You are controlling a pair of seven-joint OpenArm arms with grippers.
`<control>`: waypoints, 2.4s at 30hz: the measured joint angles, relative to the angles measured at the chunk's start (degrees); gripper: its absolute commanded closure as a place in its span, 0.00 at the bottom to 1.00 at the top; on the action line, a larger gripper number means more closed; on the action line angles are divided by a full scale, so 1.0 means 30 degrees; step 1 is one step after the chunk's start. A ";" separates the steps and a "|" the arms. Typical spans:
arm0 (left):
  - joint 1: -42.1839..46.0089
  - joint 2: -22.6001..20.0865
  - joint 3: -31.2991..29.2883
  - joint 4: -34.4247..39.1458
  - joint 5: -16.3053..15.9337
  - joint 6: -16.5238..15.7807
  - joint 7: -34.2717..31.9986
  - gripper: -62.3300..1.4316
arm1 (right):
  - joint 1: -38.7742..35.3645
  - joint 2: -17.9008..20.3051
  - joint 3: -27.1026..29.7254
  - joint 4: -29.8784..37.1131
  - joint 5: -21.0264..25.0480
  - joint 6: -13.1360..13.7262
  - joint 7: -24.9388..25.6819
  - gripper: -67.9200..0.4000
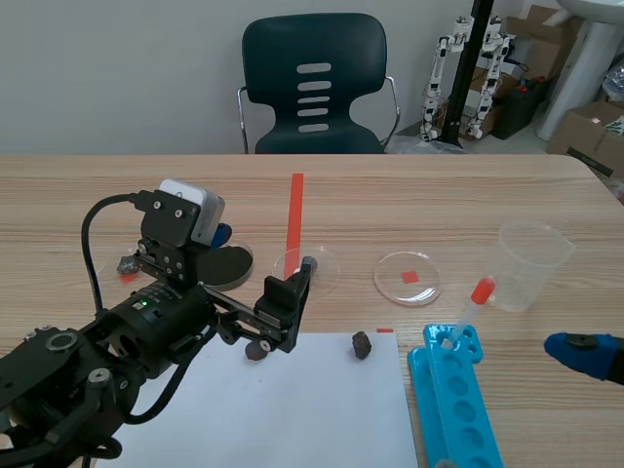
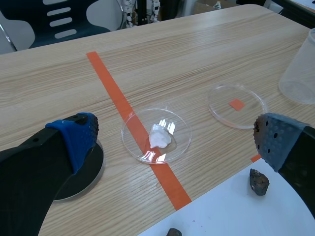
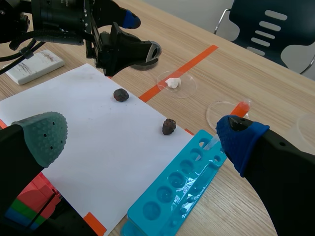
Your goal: Return to the home posture
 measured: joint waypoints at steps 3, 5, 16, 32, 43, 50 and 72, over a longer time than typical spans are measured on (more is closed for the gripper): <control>0.0000 0.0000 0.0000 0.0000 0.0000 0.0000 0.0000 0.00 | 0.0000 0.0000 0.0000 0.0000 0.0000 0.0000 0.0000 0.06; 0.0000 0.0000 0.0000 0.0000 0.0000 0.0000 0.0000 0.00 | 0.0000 0.0000 0.0000 0.0000 0.0000 0.0000 0.0000 0.06; 0.0000 0.0000 0.0000 0.0000 0.0000 0.0000 0.0000 0.00 | 0.0000 0.0000 0.0000 0.0000 0.0000 0.0000 0.0000 0.06; 0.0000 -0.1341 0.0087 0.0000 -0.0284 -0.1960 -0.0007 0.00 | 0.0000 0.0000 0.0000 0.0000 0.0000 0.0000 0.0000 0.06; 0.1559 -0.4306 -0.2310 0.1515 -0.1195 -0.5952 -0.0233 0.00 | 0.0000 0.0000 0.0000 0.0000 0.0000 0.0000 0.0000 0.06; 0.4481 -0.6076 -0.6623 0.3570 -0.1960 -0.5901 -0.0291 0.00 | 0.0000 0.0000 0.0000 0.0000 0.0000 0.0000 0.0000 0.06; 1.5737 -0.7621 -1.0754 1.3012 -0.1275 -0.6455 -0.3009 0.00 | 0.0000 0.0000 0.0000 0.0000 -0.0007 0.0000 0.0000 0.06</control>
